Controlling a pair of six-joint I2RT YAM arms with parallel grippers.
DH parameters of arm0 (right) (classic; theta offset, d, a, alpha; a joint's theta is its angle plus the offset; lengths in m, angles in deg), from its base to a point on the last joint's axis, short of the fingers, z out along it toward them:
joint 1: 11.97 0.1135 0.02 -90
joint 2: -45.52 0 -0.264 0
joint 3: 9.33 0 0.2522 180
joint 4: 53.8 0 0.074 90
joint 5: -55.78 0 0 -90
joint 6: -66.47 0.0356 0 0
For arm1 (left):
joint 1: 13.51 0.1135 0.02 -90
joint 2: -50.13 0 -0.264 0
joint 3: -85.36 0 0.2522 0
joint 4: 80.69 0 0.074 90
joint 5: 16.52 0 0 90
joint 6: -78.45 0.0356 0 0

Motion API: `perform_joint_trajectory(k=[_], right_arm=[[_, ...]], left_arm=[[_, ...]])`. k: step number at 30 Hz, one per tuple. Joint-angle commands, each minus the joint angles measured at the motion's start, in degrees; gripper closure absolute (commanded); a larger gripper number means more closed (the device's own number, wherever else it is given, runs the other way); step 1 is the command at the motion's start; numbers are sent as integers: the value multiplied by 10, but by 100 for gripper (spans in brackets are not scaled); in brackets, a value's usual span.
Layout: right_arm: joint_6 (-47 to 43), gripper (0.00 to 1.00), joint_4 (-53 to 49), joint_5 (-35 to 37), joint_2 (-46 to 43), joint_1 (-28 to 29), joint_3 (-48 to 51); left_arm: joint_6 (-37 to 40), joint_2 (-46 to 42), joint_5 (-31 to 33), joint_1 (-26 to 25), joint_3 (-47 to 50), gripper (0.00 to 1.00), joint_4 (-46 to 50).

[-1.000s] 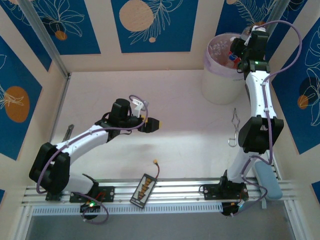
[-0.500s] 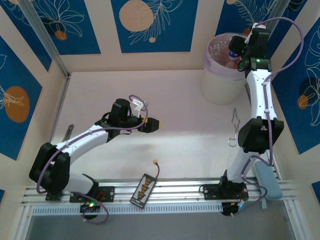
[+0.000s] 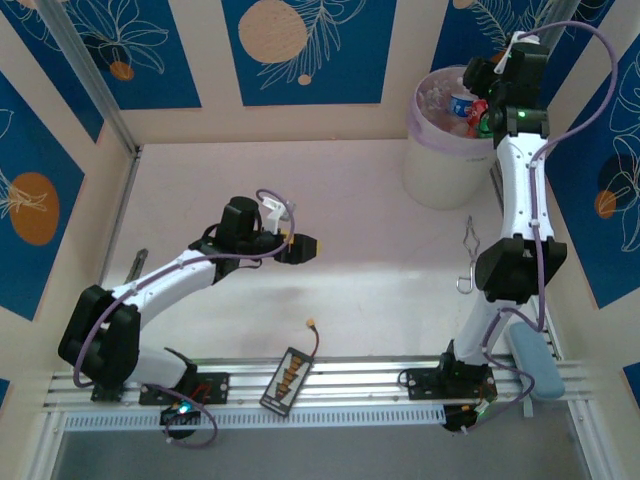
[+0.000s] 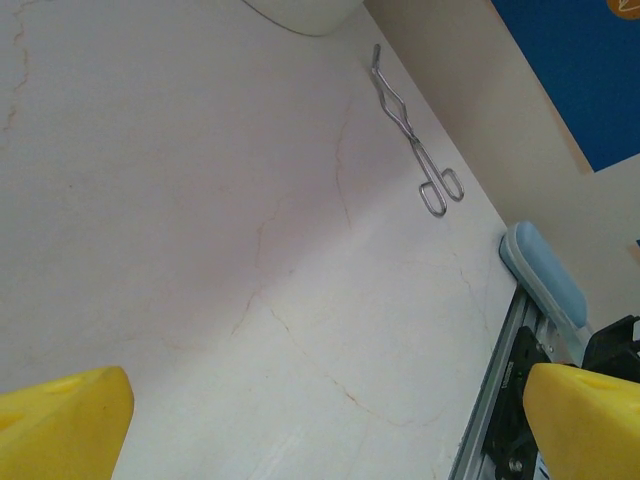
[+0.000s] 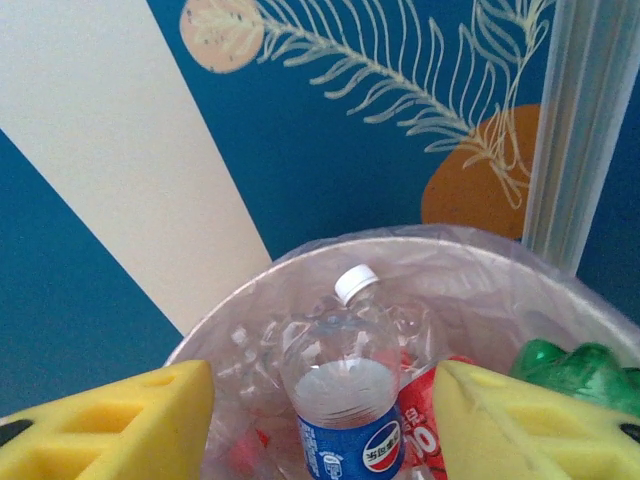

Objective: Put the plastic bottles in the bin

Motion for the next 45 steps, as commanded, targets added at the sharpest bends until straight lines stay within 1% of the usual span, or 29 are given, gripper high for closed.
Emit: perform_joint_trajectory(k=[1, 3, 6, 9, 11, 13, 16, 20, 23, 26, 27, 28, 31, 33, 34, 37, 39, 42, 43, 45], right_arm=[[6, 41, -25, -14, 22, 12, -15], [-6, 41, -5, -8, 4, 23, 11], [-21, 40, 36, -2, -44, 38, 72], [-24, 39, 73, 4, -115, 49, 156], [-25, 39, 108, 11, -177, 57, 229], [-20, 38, 120, 14, -234, 64, 285], [-4, 35, 122, 13, -326, 83, 375], [13, 32, 126, 28, -452, 136, 515], [17, 29, 110, 27, -513, 175, 598], [-9, 23, 84, 42, -544, 216, 659], [-17, 19, 85, 58, -551, 230, 682], [-33, 2, 97, 66, -557, 241, 712], [-50, 1, 126, 88, -566, 250, 785], [-59, 1, 171, 100, -566, 245, 835], [-64, 1, 198, 99, -565, 240, 859], [-73, 1, 274, 95, -550, 219, 914], [-70, 1, 304, 99, -527, 204, 934], [-76, 1, 341, 94, -480, 189, 951], [-80, 1, 365, 100, -461, 189, 958], [-91, 1, 434, 114, -423, 189, 975]], left_arm=[[1, -7, 8, 10, 11, 0, -2], [4, -20, 26, 13, 16, 0, 4], [13, -50, 75, 24, 20, 0, 32], [33, -87, 126, 39, 15, 0, 82], [49, -114, 158, 50, 7, 0, 120], [65, -142, 191, 60, -1, 0, 157], [85, -182, 265, 71, -8, 0, 207], [99, -225, 342, 89, 0, 0, 245], [115, -248, 402, 97, 14, 0, 269], [123, -275, 500, 101, 45, 0, 269], [128, -282, 529, 102, 61, 0, 258], [130, -289, 564, 103, 76, 0, 248], [143, -299, 654, 108, 121, 0, 210], [166, -305, 681, 112, 158, 0, 162], [178, -306, 690, 116, 185, 0, 117], [228, -299, 709, 122, 264, 0, -32], [245, -285, 709, 131, 294, 0, -89], [257, -247, 674, 158, 326, 0, -173], [257, -231, 659, 168, 330, 0, -194], [247, -198, 652, 182, 333, 0, -230]])
